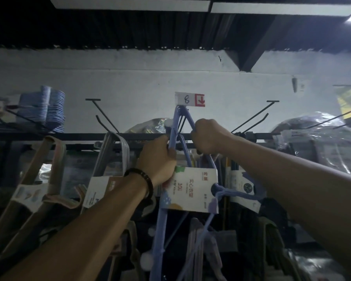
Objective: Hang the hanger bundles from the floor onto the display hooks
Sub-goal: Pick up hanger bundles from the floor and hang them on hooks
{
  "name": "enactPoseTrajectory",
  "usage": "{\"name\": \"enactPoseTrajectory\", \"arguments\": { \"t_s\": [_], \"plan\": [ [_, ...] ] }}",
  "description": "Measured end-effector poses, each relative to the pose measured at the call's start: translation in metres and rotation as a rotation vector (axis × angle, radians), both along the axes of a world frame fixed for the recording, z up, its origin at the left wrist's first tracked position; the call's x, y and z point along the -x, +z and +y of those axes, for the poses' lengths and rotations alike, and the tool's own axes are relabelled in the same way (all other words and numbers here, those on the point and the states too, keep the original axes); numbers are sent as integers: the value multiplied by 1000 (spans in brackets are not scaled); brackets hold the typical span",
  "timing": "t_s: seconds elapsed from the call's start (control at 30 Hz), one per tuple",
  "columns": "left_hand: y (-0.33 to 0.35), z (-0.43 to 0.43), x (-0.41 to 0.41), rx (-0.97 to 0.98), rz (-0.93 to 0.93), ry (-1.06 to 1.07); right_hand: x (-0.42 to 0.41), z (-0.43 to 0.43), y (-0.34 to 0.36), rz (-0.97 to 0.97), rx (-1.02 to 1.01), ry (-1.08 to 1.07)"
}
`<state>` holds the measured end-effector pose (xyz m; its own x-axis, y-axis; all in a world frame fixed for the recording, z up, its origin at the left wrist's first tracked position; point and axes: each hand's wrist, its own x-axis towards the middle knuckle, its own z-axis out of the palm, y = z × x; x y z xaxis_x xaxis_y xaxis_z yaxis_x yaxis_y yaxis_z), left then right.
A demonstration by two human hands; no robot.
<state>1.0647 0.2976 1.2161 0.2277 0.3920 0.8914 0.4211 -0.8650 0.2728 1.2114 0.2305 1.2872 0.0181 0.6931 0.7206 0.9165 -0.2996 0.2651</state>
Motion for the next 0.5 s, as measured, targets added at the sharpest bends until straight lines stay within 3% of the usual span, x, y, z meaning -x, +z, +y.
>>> {"name": "enactPoseTrajectory", "arguments": {
  "t_s": [0.17,0.5],
  "plan": [
    [-1,5,0,-119,-86,-98,-5,-5,6,-70,-177,36],
    [-1,44,-17,-55,152,133,-26,42,-16,-16,-13,1]
  ]
}}
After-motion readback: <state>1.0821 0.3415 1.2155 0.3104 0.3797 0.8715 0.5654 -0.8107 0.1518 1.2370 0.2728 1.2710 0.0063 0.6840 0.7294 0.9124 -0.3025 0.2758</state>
